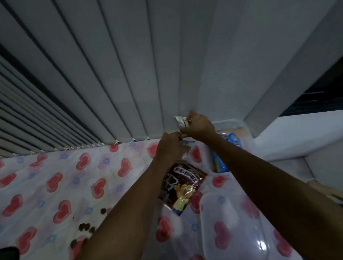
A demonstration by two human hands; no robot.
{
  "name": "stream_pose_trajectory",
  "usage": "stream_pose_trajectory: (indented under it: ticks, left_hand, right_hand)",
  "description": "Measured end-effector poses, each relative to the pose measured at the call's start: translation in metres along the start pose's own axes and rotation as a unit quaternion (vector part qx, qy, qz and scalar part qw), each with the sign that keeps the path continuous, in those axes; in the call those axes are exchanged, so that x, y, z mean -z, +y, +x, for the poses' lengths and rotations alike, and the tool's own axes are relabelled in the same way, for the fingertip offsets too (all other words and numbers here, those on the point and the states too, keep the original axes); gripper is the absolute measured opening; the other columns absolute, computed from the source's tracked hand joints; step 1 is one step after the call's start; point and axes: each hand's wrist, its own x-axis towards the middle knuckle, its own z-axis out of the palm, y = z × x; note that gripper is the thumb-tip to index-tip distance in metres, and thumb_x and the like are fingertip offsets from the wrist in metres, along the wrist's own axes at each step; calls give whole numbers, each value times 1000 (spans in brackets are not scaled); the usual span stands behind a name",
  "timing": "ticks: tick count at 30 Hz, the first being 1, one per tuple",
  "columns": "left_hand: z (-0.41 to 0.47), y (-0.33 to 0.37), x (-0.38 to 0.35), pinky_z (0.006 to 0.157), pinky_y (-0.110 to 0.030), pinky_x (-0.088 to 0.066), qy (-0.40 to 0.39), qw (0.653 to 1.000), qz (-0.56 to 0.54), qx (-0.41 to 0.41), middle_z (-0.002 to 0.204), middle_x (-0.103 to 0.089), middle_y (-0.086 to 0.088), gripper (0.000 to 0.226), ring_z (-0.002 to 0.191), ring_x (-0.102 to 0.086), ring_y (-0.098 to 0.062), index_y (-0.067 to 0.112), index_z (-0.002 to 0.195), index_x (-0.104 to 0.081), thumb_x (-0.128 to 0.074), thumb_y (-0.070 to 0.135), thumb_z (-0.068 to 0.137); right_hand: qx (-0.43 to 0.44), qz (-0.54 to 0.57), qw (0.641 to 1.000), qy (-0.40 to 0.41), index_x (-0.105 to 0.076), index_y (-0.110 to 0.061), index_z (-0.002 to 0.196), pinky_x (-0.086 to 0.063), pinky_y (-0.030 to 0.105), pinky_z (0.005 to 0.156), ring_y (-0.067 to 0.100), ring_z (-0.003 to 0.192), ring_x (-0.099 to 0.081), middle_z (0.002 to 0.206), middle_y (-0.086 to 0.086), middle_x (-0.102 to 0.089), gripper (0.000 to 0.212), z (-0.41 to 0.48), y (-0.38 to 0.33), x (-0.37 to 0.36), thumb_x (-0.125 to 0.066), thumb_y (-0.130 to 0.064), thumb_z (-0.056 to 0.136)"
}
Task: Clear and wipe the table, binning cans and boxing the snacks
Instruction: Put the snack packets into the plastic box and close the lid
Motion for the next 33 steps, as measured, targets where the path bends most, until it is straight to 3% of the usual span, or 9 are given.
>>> stream_pose_trajectory:
  ticks: [5, 10, 13, 18, 22, 26, 33]
  left_hand:
    - [-2, 89, -59, 89, -44, -52, 27, 997, -15, 70, 138, -42, -22, 40, 109, -61, -44, 14, 118, -63, -70, 39, 87]
    - [-6, 106, -116, 96, -45, -48, 22, 993, 105, 57, 159, -21, -18, 47, 127, -48, -38, 18, 142, -47, -59, 27, 98]
    - [-13, 96, -127, 96, -45, -45, 73, 983, 170, 24, 148, -39, -17, 48, 122, -50, -35, 17, 141, -50, -56, 38, 98]
    - [-19, 80, -123, 93, -47, -42, 102, 953, 280, -46, 115, -62, -6, 45, 104, -58, -27, 21, 125, -65, -53, 50, 93]
    - [-24, 67, -115, 107, -53, -33, 86, 961, 258, -42, 122, -62, -3, 47, 113, -56, -27, 18, 129, -61, -47, 50, 97]
    - [-28, 57, -116, 113, -55, -27, 61, 971, 231, -27, 139, -53, -5, 55, 126, -48, -29, 16, 139, -51, -53, 48, 95]
    - [-27, 60, -120, 109, -62, -35, 122, 963, 235, -48, 113, -68, -4, 53, 110, -61, -27, 23, 112, -72, -63, 66, 83]
  right_hand:
    - [-55, -14, 997, 43, -57, -10, 111, -51, 38, 77, 35, 98, -65, 105, 17, -68, 49, -14, 76, 47, -76, -41, 78]
    - [-57, -29, 997, 48, -55, -13, 105, -45, 33, 66, 31, 86, -64, 98, 14, -66, 48, -23, 130, 53, -77, -45, 77]
    - [-37, -18, 998, 40, -54, -14, 102, -56, 38, 68, 27, 82, -65, 92, 10, -67, 46, -23, 138, 38, -76, -48, 79]
    - [-25, -8, 999, 29, -56, -17, 107, -53, 40, 77, 32, 93, -63, 104, 15, -65, 49, -22, 124, 6, -70, -56, 81]
    - [8, -53, 998, -19, -61, -10, 115, -50, 40, 86, 37, 105, -63, 109, 19, -67, 44, -15, 108, -14, -62, -46, 90]
    - [47, -81, 994, -61, -74, -3, 105, -51, 36, 84, 34, 98, -68, 106, 18, -73, 31, -8, 104, -15, -56, -26, 94]
    - [62, -78, 991, -85, -75, 0, 92, -55, 37, 81, 30, 86, -68, 92, 17, -73, 33, -1, 107, -15, -50, -21, 97]
